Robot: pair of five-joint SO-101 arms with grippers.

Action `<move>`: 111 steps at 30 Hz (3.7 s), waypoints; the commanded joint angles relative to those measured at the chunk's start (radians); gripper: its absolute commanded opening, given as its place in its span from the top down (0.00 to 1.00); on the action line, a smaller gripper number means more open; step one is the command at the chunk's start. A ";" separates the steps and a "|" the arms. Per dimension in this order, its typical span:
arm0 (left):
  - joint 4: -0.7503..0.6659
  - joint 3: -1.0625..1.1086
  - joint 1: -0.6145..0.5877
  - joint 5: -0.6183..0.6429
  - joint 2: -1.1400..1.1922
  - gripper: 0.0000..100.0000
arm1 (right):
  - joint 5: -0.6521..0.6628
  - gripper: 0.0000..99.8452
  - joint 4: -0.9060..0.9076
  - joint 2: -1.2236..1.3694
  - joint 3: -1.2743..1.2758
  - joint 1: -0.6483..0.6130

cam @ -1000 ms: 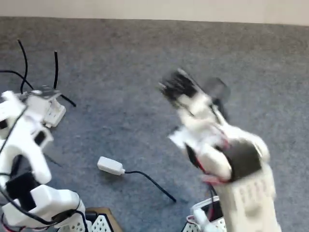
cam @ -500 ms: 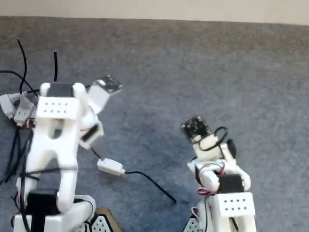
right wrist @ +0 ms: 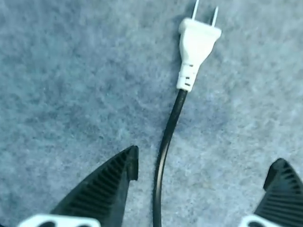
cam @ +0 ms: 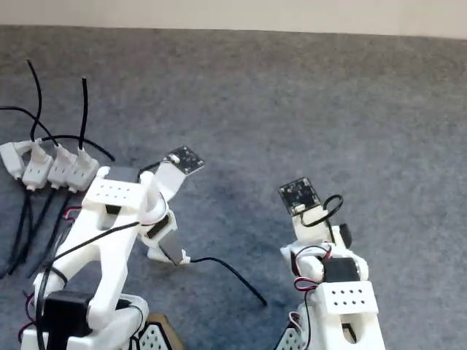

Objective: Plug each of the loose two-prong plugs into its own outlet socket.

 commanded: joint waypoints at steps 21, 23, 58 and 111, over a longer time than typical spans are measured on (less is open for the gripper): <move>0.199 -0.170 -0.151 -0.107 -0.257 0.74 | -0.009 0.61 -0.019 0.005 -0.004 -0.021; 0.192 -0.194 -0.145 -0.068 -0.272 0.74 | -0.009 0.61 -0.019 0.005 -0.004 -0.021; 0.333 -0.042 0.117 -0.485 -0.073 0.70 | -0.009 0.61 -0.071 0.012 0.028 -0.021; 0.025 -0.421 0.214 -0.071 0.263 0.69 | -0.008 0.61 -0.071 0.012 0.030 -0.021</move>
